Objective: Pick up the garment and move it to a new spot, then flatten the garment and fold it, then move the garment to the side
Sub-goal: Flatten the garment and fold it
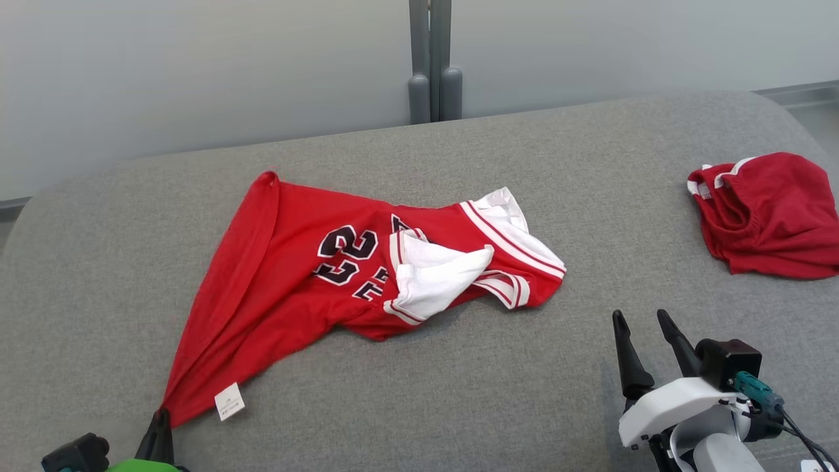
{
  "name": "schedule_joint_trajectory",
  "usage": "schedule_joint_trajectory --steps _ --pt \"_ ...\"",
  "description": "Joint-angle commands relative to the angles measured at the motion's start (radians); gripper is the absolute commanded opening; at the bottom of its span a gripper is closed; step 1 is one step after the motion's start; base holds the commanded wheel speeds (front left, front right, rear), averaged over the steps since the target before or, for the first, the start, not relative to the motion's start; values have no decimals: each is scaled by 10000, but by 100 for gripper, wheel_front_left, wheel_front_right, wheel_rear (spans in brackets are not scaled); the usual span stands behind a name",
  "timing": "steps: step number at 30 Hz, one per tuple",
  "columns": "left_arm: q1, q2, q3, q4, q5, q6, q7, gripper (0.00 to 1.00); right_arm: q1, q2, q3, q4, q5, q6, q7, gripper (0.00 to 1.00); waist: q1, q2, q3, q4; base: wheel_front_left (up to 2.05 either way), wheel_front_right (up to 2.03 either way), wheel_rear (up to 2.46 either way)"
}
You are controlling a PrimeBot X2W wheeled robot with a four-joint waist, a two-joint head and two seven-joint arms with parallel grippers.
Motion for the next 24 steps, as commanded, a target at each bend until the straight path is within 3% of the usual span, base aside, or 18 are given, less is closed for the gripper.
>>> schedule_joint_trajectory --steps 1,7,8,9,10,17,24 --pt "186 165 -109 52 -264 -22 42 0 157 -25 -21 28 35 -5 -26 100 1 0 -129 93 0 0 0" --pt "84 408 -530 483 -916 -23 -5 0 167 -25 -18 11 -67 -5 -26 100 1 0 -130 138 0 0 0" --pt "22 425 -514 580 -957 -22 -53 30 170 -25 -16 6 -78 -5 -26 100 1 0 -124 144 0 0 0" --pt "-45 446 -485 699 -931 -11 -100 74 157 -25 -28 8 -93 -5 -26 100 1 0 -116 149 0 0 0" --pt "-117 453 -469 825 -865 -9 -156 100 143 -25 -33 14 -103 -5 -26 100 1 0 -106 152 0 0 0" --pt "-254 314 -235 1151 -446 86 -384 100 118 -25 -69 -25 -153 -5 -26 100 1 0 -66 265 0 0 0" --pt "127 -236 542 -164 620 178 -371 100 -130 -20 279 -87 -150 -5 -26 100 1 0 -52 859 0 0 0"
